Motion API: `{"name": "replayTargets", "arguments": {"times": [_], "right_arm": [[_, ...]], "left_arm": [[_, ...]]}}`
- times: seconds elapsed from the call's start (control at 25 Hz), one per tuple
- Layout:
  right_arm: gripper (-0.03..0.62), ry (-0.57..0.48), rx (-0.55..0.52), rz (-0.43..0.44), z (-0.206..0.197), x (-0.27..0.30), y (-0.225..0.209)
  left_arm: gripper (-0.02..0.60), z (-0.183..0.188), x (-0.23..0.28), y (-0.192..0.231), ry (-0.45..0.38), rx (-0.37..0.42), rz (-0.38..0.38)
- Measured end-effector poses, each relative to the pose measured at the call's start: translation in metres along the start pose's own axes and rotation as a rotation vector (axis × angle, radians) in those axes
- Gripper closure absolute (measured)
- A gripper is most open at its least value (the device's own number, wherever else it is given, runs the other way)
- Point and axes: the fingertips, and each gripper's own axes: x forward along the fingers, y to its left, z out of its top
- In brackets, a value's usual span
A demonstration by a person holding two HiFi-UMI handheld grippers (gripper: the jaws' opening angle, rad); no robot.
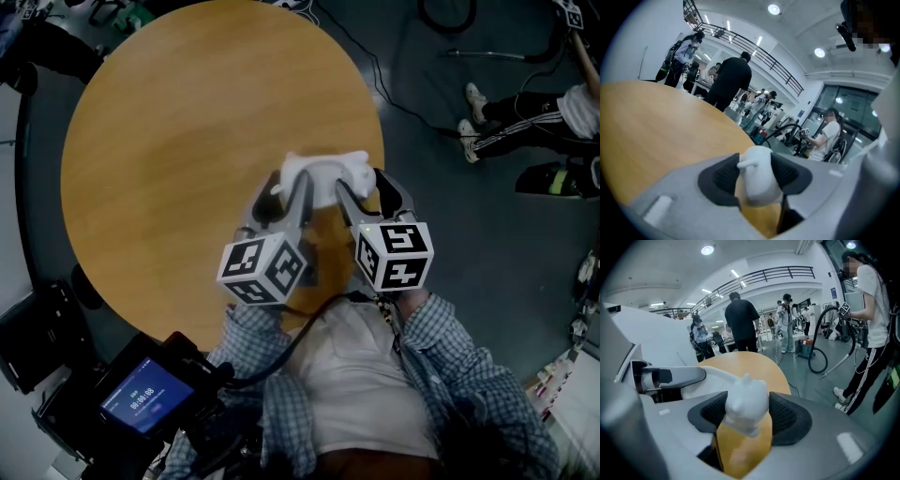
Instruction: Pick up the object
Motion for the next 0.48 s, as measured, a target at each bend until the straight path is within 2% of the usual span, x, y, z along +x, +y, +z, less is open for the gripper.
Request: {"name": "replayTargets", "arguments": {"times": [0.48], "right_arm": [[0.312, 0.004, 0.007, 0.01, -0.0023, 0.0019, 0.0023]], "left_arm": [[0.374, -0.0001, -0.0016, 0.0023, -0.002, 0.007, 0.007]]}}
